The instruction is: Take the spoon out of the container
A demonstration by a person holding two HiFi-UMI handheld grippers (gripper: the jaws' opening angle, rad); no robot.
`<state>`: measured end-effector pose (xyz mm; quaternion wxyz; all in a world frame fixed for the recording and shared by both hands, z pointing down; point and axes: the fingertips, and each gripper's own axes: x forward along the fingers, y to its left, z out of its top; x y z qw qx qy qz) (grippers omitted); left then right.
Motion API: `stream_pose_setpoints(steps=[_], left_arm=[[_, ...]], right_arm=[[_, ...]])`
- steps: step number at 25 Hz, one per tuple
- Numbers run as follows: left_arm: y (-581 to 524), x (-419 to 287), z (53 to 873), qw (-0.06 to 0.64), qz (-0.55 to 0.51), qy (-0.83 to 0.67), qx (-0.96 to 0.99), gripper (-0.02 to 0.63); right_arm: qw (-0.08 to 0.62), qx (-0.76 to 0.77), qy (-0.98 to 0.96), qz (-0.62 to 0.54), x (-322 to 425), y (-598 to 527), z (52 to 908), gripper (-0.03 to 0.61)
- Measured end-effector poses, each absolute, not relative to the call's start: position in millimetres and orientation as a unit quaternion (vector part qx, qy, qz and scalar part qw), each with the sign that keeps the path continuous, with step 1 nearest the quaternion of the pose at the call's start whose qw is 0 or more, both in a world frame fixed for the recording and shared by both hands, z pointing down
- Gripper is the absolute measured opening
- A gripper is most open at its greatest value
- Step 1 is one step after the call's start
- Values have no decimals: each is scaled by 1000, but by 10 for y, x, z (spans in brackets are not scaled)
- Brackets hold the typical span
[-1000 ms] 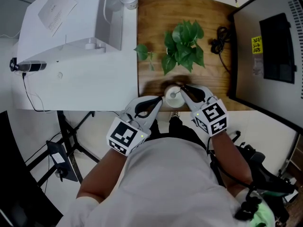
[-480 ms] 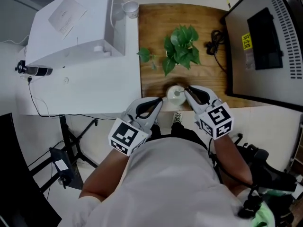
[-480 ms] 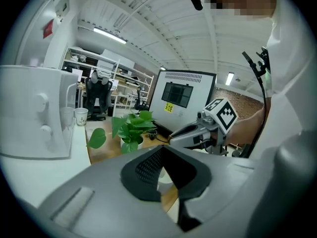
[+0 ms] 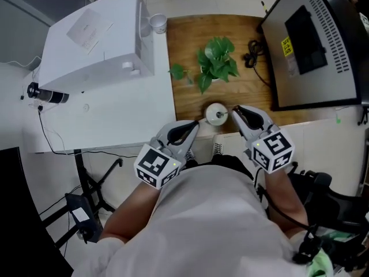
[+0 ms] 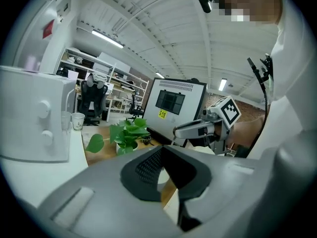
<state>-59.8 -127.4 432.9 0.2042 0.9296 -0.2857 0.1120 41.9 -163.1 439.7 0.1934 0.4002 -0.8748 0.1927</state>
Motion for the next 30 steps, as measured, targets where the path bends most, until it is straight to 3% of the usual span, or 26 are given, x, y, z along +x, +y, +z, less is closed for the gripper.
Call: stream_pose_setpoints(steps=[19, 30], left_arm=[[-939, -638, 4032, 151, 91, -274, 945, 5], [-262, -15, 3998, 148, 89, -318, 932, 5]], right_arm=[[132, 429, -881, 148, 445, -997, 3681, 54], [129, 386, -905, 127, 981, -321, 3596, 54]])
